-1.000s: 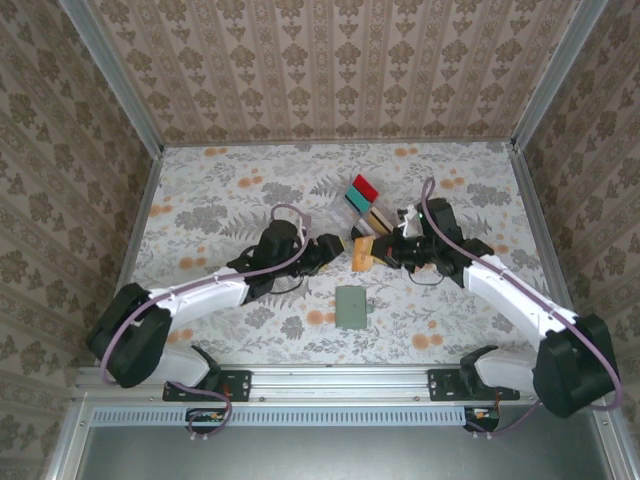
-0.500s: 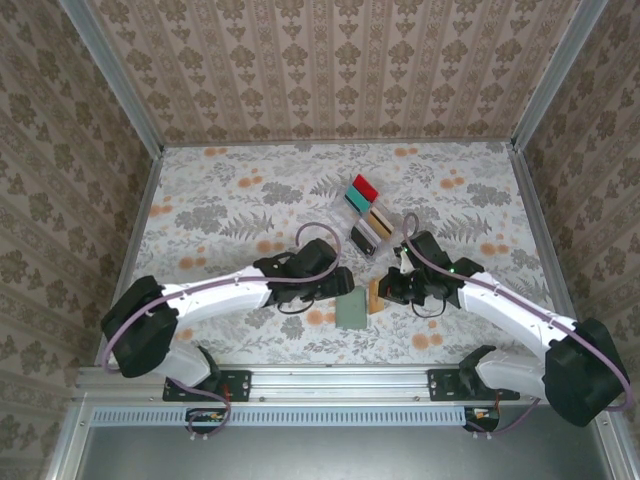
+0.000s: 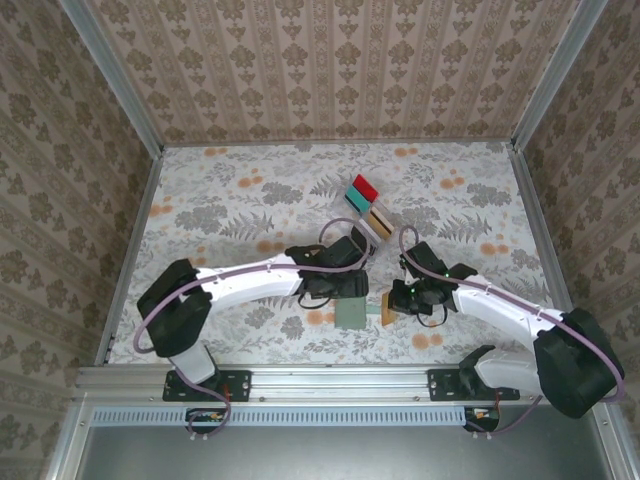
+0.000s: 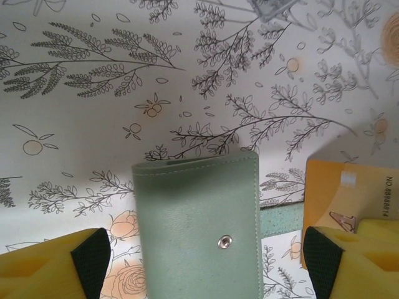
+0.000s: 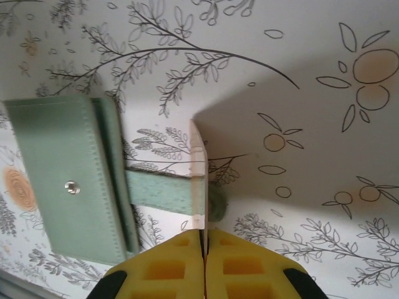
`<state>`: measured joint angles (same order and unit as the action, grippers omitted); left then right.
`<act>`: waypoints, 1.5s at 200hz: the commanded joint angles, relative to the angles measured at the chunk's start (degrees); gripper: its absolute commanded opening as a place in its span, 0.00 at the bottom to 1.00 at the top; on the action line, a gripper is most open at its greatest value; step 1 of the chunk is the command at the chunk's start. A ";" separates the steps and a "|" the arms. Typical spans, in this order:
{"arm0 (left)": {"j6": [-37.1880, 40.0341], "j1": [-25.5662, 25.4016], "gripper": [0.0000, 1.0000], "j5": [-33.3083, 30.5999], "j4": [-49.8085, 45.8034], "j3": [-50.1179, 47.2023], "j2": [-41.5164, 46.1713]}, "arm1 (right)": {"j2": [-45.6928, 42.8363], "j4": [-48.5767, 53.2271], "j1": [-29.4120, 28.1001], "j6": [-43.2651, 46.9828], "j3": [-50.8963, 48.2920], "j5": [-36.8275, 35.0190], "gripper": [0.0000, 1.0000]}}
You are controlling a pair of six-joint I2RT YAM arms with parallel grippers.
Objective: Put the credit cards into the card holder
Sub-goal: Open the button on the card holder.
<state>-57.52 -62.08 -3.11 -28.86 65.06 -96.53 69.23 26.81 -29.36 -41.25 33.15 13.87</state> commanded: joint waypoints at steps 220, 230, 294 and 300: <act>1.71 -3.82 0.88 -7.32 -22.10 16.29 -15.08 | 1.21 -1.76 2.29 -0.22 -5.15 -5.29 0.06; 1.54 -3.81 0.88 -7.42 -22.07 16.00 -14.29 | 1.31 -1.67 2.38 -0.20 -5.20 -5.64 0.06; 0.97 -3.85 0.79 -8.42 -20.19 12.34 -9.09 | 2.40 -1.93 2.56 -0.36 -5.28 -6.55 0.05; 0.83 -3.87 0.78 -8.51 -20.08 11.93 -8.79 | 2.36 -2.02 2.56 -0.40 -5.28 -6.54 0.05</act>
<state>-55.81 -65.65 -9.56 -47.33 78.98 -107.79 69.78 20.45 -27.35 -40.91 29.89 13.65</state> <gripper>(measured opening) 0.799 0.052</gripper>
